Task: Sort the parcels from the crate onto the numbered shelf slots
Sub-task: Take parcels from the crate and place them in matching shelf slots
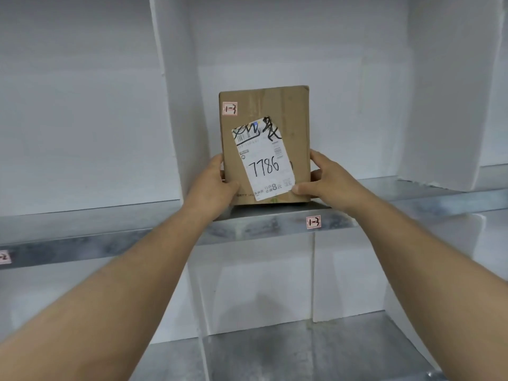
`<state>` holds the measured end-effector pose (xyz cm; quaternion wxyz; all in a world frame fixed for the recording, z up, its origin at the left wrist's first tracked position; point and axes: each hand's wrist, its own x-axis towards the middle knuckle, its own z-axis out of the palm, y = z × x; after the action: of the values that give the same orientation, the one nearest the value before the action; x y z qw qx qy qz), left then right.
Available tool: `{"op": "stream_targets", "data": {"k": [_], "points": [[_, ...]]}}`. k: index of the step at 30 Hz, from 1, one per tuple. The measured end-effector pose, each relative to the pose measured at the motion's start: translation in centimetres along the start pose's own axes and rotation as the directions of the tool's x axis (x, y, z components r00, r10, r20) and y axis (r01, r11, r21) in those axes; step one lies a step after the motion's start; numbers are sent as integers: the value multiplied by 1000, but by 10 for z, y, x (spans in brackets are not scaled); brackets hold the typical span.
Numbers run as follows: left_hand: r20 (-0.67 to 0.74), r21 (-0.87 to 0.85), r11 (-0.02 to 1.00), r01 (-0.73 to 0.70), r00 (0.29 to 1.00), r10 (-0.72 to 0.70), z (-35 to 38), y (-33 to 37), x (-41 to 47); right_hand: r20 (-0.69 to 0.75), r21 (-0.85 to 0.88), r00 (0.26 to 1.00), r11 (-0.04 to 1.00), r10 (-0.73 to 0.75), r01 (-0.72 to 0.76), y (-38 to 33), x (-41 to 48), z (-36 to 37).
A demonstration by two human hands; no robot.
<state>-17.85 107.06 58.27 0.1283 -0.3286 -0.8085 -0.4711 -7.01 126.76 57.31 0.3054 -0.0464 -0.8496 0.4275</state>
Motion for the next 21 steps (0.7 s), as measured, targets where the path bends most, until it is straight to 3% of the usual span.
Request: {"op": "stream_targets", "data": {"k": [5, 15, 21], "points": [[-41, 73, 997, 31, 999, -28, 11, -13, 4, -1, -169, 1000, 986, 13, -13, 0, 1, 10], [-31, 113, 993, 41, 999, -38, 10, -10, -6, -71, -242, 993, 964, 97, -111, 3, 0, 12], [-78, 170, 985, 1, 997, 12, 9, -4, -33, -198, -418, 980, 906, -22, -64, -9, -23, 10]]}}
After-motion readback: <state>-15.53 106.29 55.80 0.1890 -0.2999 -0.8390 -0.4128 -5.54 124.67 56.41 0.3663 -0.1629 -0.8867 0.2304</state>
